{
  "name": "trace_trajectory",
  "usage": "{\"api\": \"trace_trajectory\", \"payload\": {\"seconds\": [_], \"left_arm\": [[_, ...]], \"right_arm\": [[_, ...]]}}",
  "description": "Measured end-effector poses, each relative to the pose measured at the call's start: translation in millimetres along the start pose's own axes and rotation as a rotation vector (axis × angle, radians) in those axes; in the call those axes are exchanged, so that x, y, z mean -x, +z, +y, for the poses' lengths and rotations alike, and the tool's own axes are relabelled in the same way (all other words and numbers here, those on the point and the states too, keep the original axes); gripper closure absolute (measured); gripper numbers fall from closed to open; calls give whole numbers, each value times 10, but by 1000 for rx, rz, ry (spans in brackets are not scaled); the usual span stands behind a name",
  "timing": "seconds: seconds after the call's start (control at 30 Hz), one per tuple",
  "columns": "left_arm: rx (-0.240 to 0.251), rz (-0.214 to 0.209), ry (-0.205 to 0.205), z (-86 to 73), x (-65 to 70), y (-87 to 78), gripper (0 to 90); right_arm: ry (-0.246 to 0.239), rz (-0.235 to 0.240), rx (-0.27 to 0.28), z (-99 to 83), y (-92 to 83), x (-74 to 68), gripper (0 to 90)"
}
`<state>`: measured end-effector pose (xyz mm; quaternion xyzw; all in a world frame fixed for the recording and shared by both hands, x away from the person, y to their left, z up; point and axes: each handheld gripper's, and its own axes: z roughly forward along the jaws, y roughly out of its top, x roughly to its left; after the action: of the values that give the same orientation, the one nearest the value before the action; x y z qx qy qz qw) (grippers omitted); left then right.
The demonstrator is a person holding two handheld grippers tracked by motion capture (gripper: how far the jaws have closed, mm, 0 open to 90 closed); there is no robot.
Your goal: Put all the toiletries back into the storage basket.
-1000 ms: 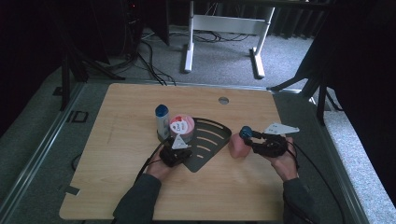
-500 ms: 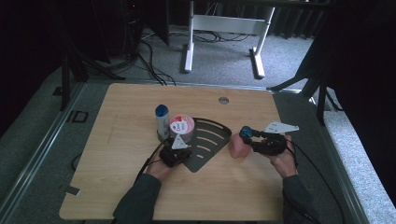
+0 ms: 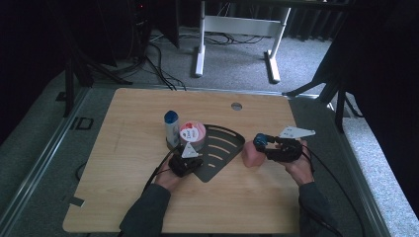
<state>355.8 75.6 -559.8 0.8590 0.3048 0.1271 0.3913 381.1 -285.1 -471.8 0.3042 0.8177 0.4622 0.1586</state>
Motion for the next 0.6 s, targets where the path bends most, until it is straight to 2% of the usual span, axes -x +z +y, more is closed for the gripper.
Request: {"api": "trace_trajectory", "payload": {"seconds": [0.13, 0.23, 0.37, 0.4, 0.6], "left_arm": [[1, 0, 0, -1, 0, 0, 899], [2, 0, -2, -2, 1, 1, 899], [2, 0, -1, -2, 0, 0, 899], [2, 0, -2, -2, 0, 0, 899], [3, 1, -3, -2, 1, 1, 899]], "right_arm": [[-3, 8, -5, -1, 53, 0, 444], [4, 0, 16, 15, 63, -2, 509], [-14, -16, 15, 26, 56, -28, 520], [-18, -41, 11, 36, 51, -64, 528], [13, -103, 10, 32, 44, -162, 530]]}}
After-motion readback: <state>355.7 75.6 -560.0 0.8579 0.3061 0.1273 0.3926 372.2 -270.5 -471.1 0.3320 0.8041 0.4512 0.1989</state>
